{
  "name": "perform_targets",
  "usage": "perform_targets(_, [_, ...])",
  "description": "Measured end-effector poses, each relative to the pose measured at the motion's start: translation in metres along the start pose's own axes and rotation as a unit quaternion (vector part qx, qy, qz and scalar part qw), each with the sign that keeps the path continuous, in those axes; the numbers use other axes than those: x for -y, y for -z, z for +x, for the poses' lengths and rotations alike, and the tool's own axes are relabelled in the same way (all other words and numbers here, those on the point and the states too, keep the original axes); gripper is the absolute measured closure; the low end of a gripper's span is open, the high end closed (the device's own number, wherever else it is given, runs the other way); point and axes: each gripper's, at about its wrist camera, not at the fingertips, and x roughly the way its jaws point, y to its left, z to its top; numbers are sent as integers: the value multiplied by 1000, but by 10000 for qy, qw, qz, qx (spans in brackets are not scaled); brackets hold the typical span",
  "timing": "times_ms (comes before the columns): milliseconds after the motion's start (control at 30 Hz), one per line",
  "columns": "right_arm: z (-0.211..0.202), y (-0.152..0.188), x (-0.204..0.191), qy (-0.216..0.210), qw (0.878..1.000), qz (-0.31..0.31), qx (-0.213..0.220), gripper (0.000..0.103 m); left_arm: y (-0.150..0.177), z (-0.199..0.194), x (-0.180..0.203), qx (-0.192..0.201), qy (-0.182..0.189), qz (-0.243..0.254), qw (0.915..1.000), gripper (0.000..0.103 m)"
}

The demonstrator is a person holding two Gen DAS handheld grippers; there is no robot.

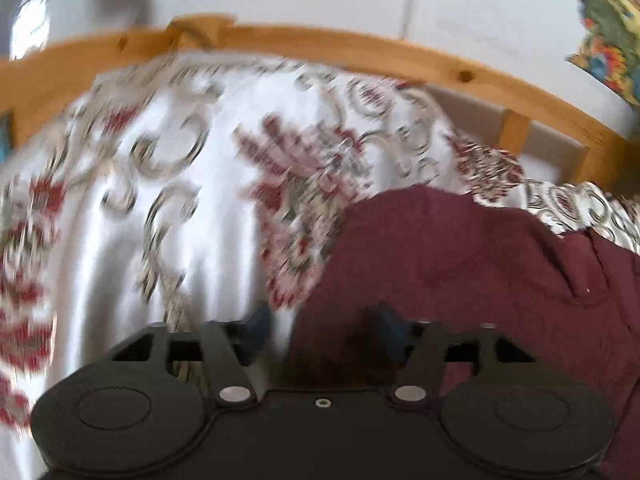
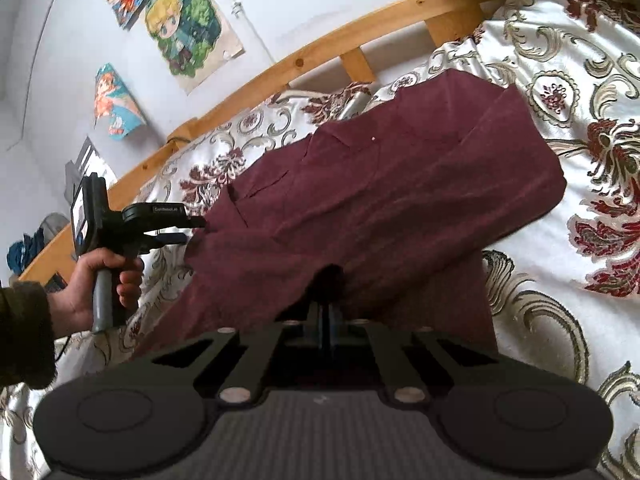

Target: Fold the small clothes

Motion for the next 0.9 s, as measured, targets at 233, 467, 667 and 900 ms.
perform_targets(233, [-5, -4, -2, -191, 9991, -281, 262, 50, -16, 32, 51, -570, -258, 1251, 9902, 38])
perform_targets(467, [19, -19, 1, -46, 9995, -215, 221, 50, -12, 54, 62, -686, -389, 1516, 9853, 41])
perform_targets(667, [19, -12, 0, -160, 9994, -298, 3, 98, -7, 62, 63, -517, -466, 1519, 9859, 42])
perform_targets(900, [1, -19, 1, 272, 9987, -381, -208, 99, -6, 70, 67, -342, -592, 1249, 9898, 42])
